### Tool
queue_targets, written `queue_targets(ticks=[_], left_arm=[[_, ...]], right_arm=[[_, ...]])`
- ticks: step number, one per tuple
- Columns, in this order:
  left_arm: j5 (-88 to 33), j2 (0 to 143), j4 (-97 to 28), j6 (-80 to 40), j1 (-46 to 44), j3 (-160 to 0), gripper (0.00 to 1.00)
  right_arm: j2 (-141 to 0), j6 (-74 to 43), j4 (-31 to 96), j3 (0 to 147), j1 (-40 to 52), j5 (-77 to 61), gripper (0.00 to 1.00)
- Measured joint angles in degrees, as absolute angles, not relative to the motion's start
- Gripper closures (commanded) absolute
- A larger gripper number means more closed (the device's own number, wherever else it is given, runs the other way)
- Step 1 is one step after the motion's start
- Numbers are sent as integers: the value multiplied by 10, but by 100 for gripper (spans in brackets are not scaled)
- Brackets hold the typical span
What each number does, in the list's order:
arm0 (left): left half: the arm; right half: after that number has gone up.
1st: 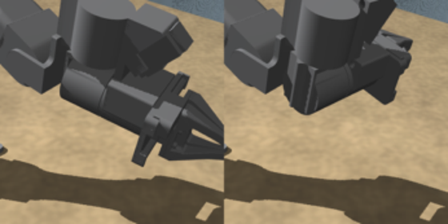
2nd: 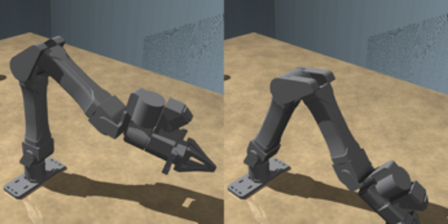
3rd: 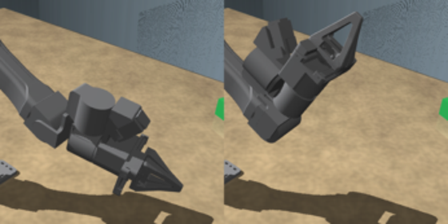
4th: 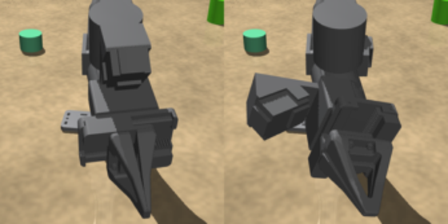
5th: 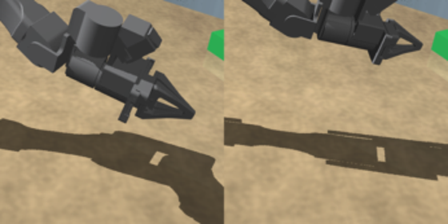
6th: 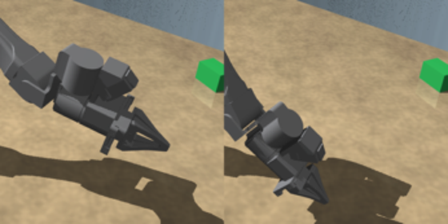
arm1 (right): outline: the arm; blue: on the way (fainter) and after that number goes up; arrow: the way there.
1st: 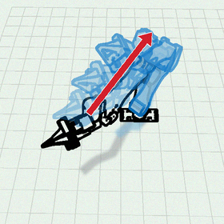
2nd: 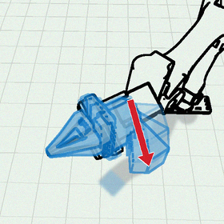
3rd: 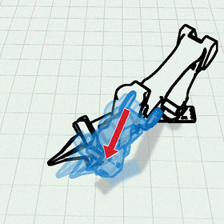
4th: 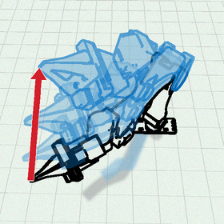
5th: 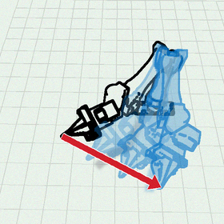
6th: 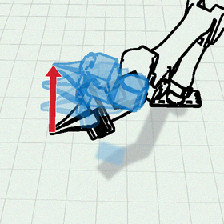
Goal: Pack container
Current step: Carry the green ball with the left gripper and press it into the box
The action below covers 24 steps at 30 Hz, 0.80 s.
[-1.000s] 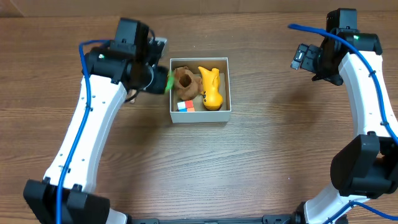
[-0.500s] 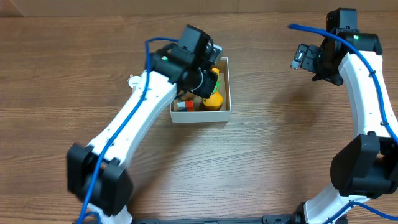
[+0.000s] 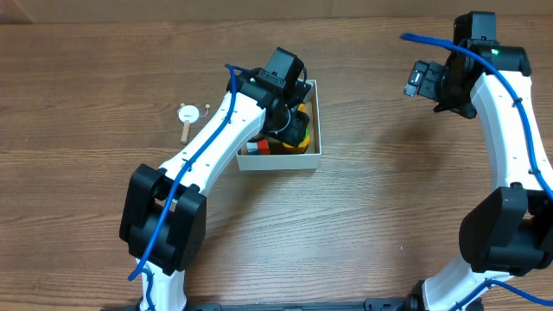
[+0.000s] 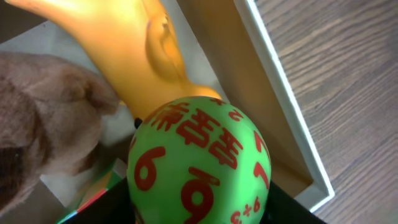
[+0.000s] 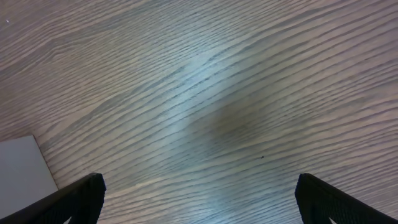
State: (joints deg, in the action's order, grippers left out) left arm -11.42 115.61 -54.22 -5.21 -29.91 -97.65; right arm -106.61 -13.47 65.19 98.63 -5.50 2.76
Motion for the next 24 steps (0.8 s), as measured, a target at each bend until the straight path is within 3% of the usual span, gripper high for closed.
queue_targets(ticks=[3,10,17,18,19,22,24], left_arm=[[-119,1150,-547,-55,-299,-976,25],[-120,1073,-562,-56,-299,-977,27],[-120,1034,-553,-57,-304,-982,48],[-120,1034,-553,-57,-307,-982,54],[-120,1034,-552,-56,-310,-982,68],[-120,1034,-541,-57,-327,-982,95],[-120,1034,-536,-56,-340,-982,96]], right_arm=[[-1066,-135,651,986,-55,28,0],[-1066,-135,652,986,-55,27,0],[-1066,-135,652,986,-55,27,0],[-1066,-135,651,986,-55,27,0],[-1066,-135,652,986,-55,27,0],[-1066,-135,651,986,-55,27,0],[-1066,-135,652,986,-55,28,0]])
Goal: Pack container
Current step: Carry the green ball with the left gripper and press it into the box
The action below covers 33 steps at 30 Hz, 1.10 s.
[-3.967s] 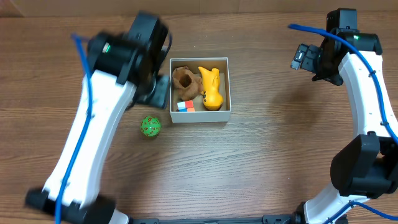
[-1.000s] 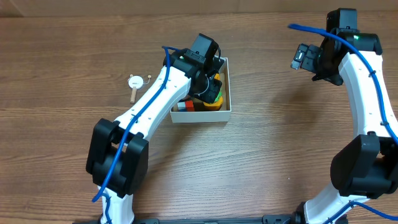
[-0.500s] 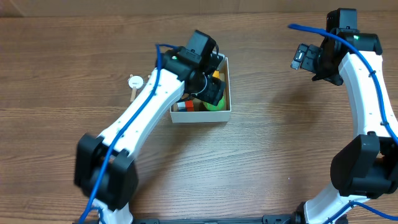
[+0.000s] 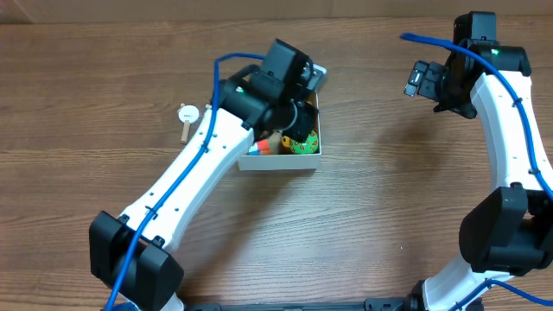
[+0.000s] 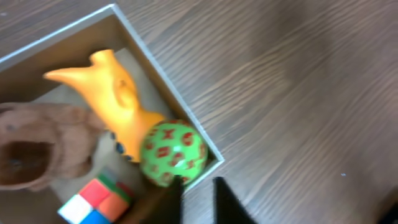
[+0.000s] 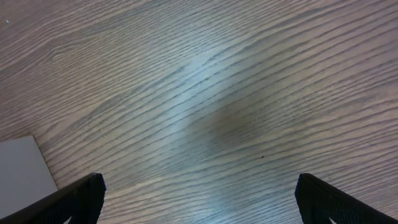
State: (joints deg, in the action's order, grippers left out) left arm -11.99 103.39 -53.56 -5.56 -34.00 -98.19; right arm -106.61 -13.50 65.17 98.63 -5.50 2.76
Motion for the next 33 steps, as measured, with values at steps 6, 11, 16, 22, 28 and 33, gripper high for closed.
queue_targets(ticks=[6,11,16,22,28,33], left_arm=[[-106,1034,-536,-56,-364,-982,96],[-92,1034,-538,-56,-367,-982,96],[-76,1036,-546,-56,-367,-982,96],[-75,1070,-544,-56,-367,-982,96],[-74,1131,-554,-58,-367,-982,96],[-74,1156,-563,-58,-368,-982,96]], right_arm=[[-1066,-135,651,986,-55,27,0],[-1066,-135,651,986,-55,27,0],[-1066,-135,652,986,-55,28,0],[-1066,-135,652,986,-55,28,0],[-1066,-135,652,986,-55,28,0],[-1066,-135,652,986,-55,27,0]])
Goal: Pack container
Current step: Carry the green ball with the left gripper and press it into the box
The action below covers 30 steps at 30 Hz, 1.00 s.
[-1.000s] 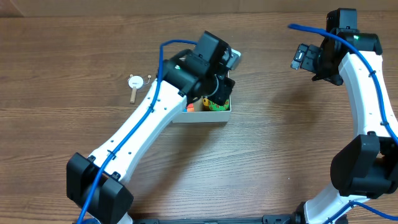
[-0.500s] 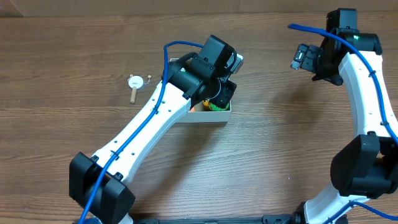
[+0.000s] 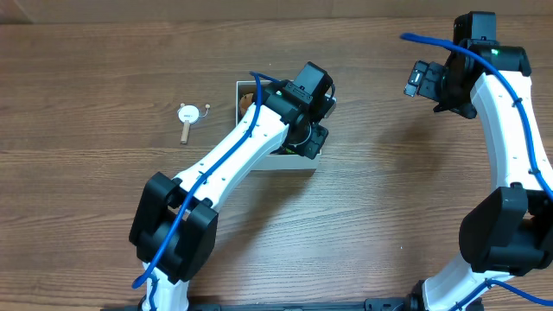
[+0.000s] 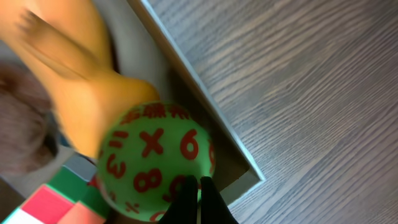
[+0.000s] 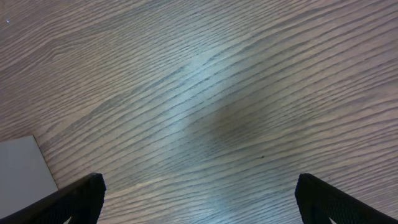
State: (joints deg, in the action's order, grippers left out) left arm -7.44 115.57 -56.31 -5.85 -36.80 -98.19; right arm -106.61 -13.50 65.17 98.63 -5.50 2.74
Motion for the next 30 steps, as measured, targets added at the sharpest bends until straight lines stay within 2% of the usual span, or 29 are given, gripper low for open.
queue_targets(ticks=[14,24,30], left_arm=[[-55,1190,-580,-58,-371,-992,96],[-29,1057,-588,-60,-371,-992,91],[-9,1051,-594,-60,-371,-993,93]], right_arm=[[-1066,-135,652,986,-55,27,0],[-1066,-135,652,986,-55,27,0],[-1066,-135,652,986,-55,28,0]])
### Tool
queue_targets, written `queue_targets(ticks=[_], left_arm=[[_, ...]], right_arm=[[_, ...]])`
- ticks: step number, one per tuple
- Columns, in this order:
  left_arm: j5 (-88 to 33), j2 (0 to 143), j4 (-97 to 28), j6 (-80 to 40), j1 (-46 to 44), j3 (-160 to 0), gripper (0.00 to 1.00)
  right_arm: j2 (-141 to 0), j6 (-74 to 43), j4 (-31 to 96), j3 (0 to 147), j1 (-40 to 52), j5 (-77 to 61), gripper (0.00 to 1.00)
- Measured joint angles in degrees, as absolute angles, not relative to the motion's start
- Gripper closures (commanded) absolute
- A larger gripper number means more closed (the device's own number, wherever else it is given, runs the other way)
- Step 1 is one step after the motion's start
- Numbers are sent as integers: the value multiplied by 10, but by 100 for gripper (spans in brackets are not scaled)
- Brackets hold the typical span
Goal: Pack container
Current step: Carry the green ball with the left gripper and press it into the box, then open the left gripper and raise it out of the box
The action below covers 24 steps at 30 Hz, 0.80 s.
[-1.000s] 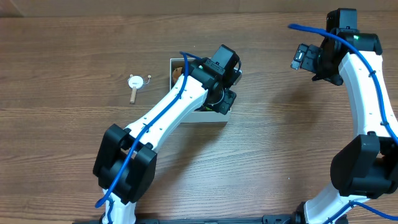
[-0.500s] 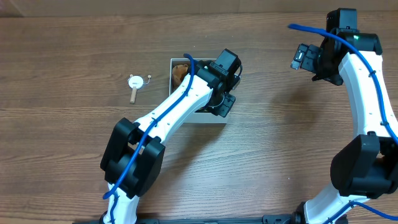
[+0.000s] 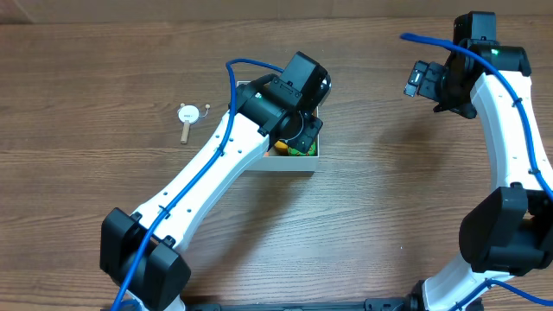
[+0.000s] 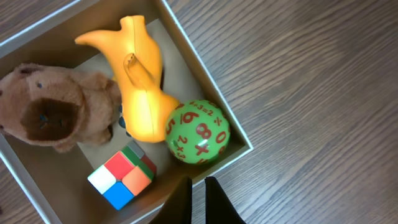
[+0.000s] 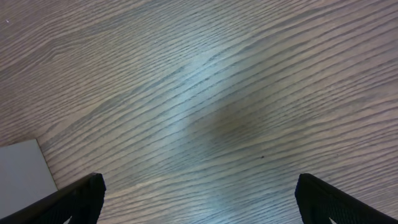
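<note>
The white box (image 4: 206,81) holds a brown plush animal (image 4: 53,115), an orange figure (image 4: 140,93), a green ball with red numbers (image 4: 198,132) in its near corner, and a colour cube (image 4: 122,177). My left gripper (image 4: 198,190) hangs above the box's near rim, shut with nothing between its fingers, a little short of the ball. In the overhead view the left arm covers most of the box (image 3: 309,166). My right gripper (image 5: 199,193) is open over bare wood, far right of the box.
A small white round item with a wooden stick (image 3: 187,115) lies on the table left of the box. The right wrist (image 3: 421,79) hovers at the far right. Brown wood table all round.
The left gripper was low in the box with its shut fingertips at the green ball; now it is higher and all the contents show. The right arm has not moved.
First the green ball filled the left wrist view, between the fingers inside the box. Then the gripper was raised and nearly shut, the ball lying in the box corner. It was low at the ball again, shut, and is now raised once more.
</note>
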State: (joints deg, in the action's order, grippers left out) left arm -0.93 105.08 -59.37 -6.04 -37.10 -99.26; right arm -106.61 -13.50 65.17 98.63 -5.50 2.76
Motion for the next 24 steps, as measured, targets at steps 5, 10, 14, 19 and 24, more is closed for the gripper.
queue_targets(ticks=[5,10,14,19,24], left_arm=[[-2,1063,-598,-61,-371,-993,96],[46,1065,-624,-92,-360,-994,87],[91,1059,-653,-129,-304,-995,84],[105,1037,-707,-146,-186,-996,80],[83,1031,-713,-127,-81,-996,64]], right_arm=[[-1066,-135,652,986,-55,27,0],[-1066,-135,652,986,-55,27,0],[-1066,-135,652,986,-55,27,0],[-1066,-135,651,986,-55,27,0],[-1066,-135,652,986,-55,28,0]])
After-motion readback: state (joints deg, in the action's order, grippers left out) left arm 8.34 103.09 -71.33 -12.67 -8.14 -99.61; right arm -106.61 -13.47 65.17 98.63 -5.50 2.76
